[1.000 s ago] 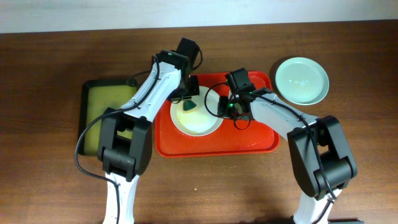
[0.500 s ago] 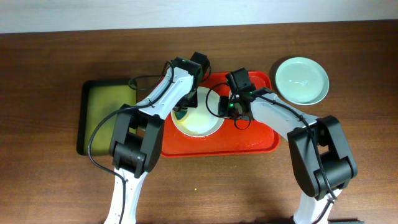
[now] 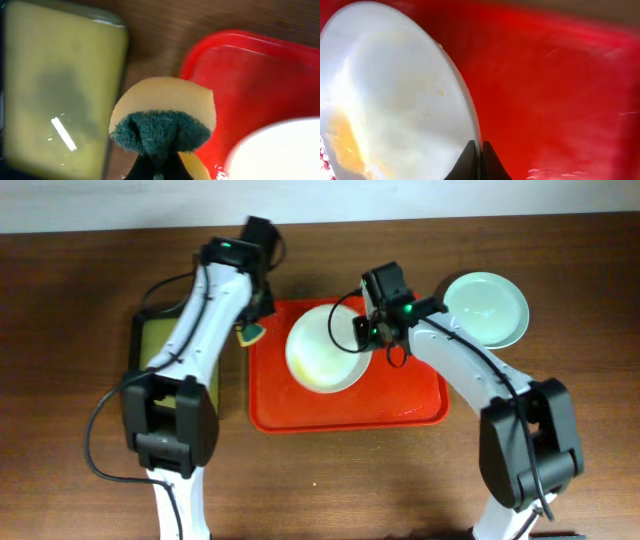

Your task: Clean dirty plates on tray and stack at the side

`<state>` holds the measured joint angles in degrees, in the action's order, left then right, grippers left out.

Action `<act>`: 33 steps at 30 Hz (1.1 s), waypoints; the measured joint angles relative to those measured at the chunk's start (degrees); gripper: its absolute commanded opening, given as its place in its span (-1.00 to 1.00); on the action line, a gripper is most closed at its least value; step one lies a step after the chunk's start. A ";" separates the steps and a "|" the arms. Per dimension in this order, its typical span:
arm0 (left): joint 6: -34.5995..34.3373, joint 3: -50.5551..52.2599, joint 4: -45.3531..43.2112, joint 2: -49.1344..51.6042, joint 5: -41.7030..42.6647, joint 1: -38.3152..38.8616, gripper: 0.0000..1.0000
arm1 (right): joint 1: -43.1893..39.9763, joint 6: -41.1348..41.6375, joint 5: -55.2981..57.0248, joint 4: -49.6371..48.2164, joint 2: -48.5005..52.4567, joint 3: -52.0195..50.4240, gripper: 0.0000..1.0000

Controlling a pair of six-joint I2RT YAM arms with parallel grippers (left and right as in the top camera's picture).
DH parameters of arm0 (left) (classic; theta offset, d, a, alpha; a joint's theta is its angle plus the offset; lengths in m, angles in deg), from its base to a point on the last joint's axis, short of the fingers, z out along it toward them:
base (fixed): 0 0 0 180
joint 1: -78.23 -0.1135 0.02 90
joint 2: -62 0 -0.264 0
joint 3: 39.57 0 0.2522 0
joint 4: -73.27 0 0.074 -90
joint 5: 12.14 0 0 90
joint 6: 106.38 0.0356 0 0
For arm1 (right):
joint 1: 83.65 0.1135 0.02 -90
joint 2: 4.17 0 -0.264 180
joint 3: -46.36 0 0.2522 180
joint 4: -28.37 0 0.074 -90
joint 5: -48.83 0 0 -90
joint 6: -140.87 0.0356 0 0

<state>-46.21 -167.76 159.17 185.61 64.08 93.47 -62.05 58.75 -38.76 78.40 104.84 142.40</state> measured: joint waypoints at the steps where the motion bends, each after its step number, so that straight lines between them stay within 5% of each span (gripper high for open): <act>1: 0.00 0.00 0.59 0.00 0.28 -1.70 -1.00 | 0.98 -1.77 6.05 1.20 -0.48 1.86 -0.92; 11: 0.00 0.00 3.08 0.00 -3.63 -12.46 -1.00 | 19.61 -28.57 69.29 -8.13 -0.70 6.54 -0.92; 19: 0.00 0.94 2.60 0.00 -4.50 -15.98 -1.00 | 25.46 -50.49 80.96 -17.75 -0.74 6.78 -0.92; 30: -0.02 12.11 -6.82 0.00 -0.61 -16.57 -1.00 | 18.73 -21.16 58.53 4.87 -0.85 6.71 -0.92; 31: 0.00 13.25 -6.75 0.00 0.37 -16.57 -0.94 | 17.81 -18.25 56.52 5.97 -0.85 6.71 -0.92; 33: -0.09 13.35 -6.86 0.00 0.98 -16.83 -0.34 | 17.29 -16.20 54.86 7.06 -0.85 6.71 -0.92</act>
<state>-46.29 -154.40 152.31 185.61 65.07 76.64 -44.76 42.56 16.11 85.46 103.99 149.11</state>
